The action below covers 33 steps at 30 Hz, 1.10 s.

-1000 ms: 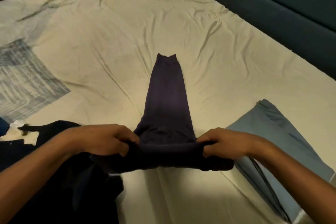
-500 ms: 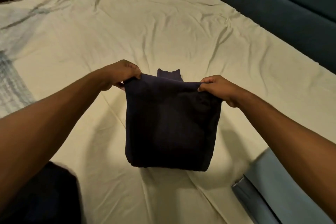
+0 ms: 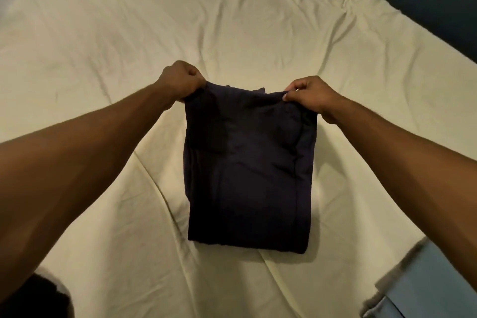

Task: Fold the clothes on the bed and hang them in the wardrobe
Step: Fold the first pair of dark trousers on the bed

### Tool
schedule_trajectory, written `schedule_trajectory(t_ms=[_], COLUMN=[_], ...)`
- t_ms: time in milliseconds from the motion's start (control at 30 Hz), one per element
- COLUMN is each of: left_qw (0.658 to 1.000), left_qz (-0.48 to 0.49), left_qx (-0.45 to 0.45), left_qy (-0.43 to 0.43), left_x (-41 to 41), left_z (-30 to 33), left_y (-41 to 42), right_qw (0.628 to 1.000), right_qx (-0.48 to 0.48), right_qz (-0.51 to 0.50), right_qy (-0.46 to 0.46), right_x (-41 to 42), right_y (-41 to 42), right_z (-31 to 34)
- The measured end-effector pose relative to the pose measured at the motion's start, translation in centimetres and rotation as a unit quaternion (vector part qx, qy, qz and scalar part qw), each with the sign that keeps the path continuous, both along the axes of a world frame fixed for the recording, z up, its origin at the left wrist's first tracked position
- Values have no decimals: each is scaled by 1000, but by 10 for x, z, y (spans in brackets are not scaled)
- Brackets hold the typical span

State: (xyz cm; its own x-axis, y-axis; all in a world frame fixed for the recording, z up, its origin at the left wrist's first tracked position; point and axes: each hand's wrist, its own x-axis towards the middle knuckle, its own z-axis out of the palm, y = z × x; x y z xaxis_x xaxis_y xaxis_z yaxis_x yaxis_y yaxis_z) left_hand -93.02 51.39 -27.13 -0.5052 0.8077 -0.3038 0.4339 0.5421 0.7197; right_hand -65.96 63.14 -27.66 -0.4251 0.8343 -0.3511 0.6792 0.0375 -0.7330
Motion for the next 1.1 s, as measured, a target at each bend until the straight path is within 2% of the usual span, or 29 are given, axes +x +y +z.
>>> schedule_trajectory(t_ms=[100, 200, 267, 300, 333, 400, 433, 533, 700, 833, 933, 1033, 1100], left_qw=[989, 960, 946, 942, 937, 922, 918, 925, 941, 973, 985, 985, 984], left_qz=[48, 25, -40, -83, -131, -220, -238, -218, -179, -38, 125, 161, 161], left_qx=[25, 77, 128, 125, 96, 5, -29, -45, -95, -43, -9, 13, 30], left_qy=[140, 267, 294, 301, 309, 319, 315, 309, 272, 223, 122, 55, 64], left_x=[4, 36, 74, 95, 115, 137, 139, 127, 133, 119, 94, 71, 62], left_z=[-15, -27, -34, -40, -47, -68, -79, -98, -81, -61, -57, -55, -54], left_y=[-2, -27, -55, -72, -90, -124, -137, -153, -143, -112, -76, -47, -38], right_qw=[994, 960, 926, 910, 897, 888, 890, 896, 908, 917, 918, 928, 930], right_qx=[90, 266, 371, 399, 405, 348, 322, 302, 288, 311, 293, 272, 293], right_qz=[-58, -59, 30, 89, 151, 239, 246, 219, 190, 83, 85, 67, 32], right_qy=[-13, -71, -62, -70, -97, -182, -209, -241, -237, -234, -253, -247, -221], right_x=[-5, -5, -5, -5, -5, -2, 0, 0, -5, -3, -7, -18, -26], right_y=[-2, -38, -74, -92, -106, -120, -118, -105, -107, -86, -62, -49, -44], right_z=[-14, -25, -38, -47, -57, -74, -80, -87, -74, -61, -59, -58, -57])
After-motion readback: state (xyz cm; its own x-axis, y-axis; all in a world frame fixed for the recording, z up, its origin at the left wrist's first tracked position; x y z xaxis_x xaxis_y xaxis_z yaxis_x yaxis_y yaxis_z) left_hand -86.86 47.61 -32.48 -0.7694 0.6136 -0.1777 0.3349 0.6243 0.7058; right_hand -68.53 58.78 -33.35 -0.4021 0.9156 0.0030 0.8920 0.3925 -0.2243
